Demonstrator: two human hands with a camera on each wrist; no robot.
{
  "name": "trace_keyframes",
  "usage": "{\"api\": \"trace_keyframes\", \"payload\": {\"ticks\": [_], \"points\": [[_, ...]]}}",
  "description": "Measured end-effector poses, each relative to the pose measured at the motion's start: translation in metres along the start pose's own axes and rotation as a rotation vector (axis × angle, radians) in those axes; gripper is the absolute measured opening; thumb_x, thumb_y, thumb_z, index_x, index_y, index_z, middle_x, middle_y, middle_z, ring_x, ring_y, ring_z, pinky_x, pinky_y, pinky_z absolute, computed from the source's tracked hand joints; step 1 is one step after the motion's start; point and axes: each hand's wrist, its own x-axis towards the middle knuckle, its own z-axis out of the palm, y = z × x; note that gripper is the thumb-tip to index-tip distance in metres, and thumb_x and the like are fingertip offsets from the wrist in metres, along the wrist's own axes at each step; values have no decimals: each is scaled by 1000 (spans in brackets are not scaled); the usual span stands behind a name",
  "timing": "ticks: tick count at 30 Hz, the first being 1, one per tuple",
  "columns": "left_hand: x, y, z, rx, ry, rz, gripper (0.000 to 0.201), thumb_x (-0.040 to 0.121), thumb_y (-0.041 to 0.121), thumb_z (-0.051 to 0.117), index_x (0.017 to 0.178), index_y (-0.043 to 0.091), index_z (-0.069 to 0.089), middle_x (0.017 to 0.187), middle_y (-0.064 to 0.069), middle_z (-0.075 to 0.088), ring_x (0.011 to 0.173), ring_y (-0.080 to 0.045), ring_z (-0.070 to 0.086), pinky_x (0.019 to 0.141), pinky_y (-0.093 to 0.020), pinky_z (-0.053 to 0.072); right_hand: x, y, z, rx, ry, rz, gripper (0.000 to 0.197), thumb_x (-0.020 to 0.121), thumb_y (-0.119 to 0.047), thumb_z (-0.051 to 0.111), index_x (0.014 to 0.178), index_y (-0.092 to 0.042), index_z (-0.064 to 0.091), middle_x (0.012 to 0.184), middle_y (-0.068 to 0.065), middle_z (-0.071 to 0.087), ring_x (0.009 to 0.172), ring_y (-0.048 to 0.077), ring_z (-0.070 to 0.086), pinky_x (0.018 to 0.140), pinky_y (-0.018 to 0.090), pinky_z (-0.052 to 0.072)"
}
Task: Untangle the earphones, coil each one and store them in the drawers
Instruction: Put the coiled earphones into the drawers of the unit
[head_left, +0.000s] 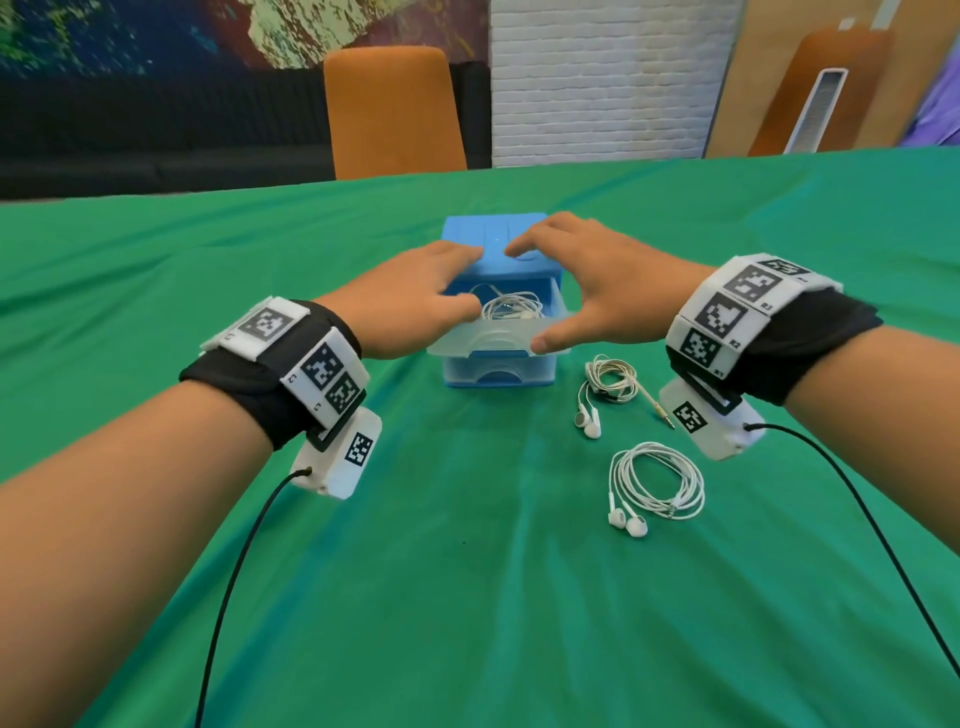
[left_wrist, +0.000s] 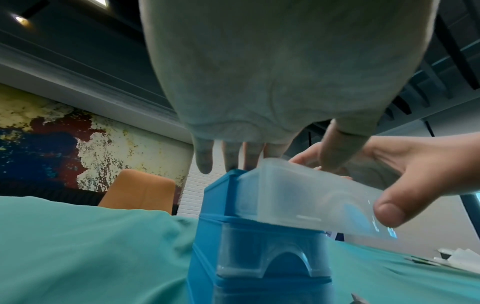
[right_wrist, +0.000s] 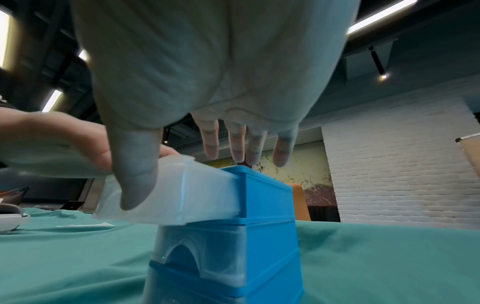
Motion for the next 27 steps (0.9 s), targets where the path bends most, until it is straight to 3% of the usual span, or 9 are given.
{"api": "trace_keyframes", "payload": {"ticks": [3, 7, 12, 15, 18, 27], "points": [[-3, 1, 3, 65, -89, 0, 98, 75, 55, 42, 161, 16, 16, 169, -1, 11, 154, -15, 13, 125, -34, 14, 5, 5, 3, -19, -44, 31, 104, 73, -56, 79, 154, -17, 28, 155, 3, 33, 141, 22, 36, 118, 40, 30], [2, -4, 5, 100, -97, -13, 104, 71, 57, 46, 161, 19, 11, 169, 1, 6, 154, -15, 8, 124, -41, 16, 15, 4, 6, -22, -51, 59, 94, 80, -47, 78, 153, -12, 31, 153, 6, 36, 139, 24, 38, 116, 35, 29], [12, -14, 12, 55, -32, 0, 98, 74, 56, 50, 160, 20, 18, 167, 0, 15, 153, -18, 16, 123, -43, 21, 26, 6, 6, 60, -52, 90, 83, 86, -38, 73, 154, -14, 31, 154, 4, 35, 140, 22, 36, 113, 30, 26], [18, -20, 18, 36, 55, 33, 79, 88, 46, 61, 156, 22, 28, 164, 0, 25, 149, -20, 25, 121, -40, 24, 31, 8, 10, 91, -27, 97, 76, 87, -32, 71, 153, -18, 35, 153, 3, 38, 138, 21, 39, 111, 31, 28], [22, -24, 25, 53, 179, 78, 62, 91, 33, 65, 147, 24, 41, 152, 2, 41, 138, -24, 39, 113, -40, 34, 35, 10, 15, 89, 56, 95, 68, 84, -27, 71, 147, -20, 46, 145, 3, 48, 131, 22, 46, 109, 31, 33], [26, -24, 29, 64, 289, 62, 48, 88, 36, 67, 134, 31, 52, 133, 7, 52, 120, -24, 47, 100, -41, 42, 40, 12, 22, 124, 155, 105, 59, 78, -27, 73, 135, -25, 59, 128, 1, 58, 116, 24, 54, 104, 36, 41]]}}
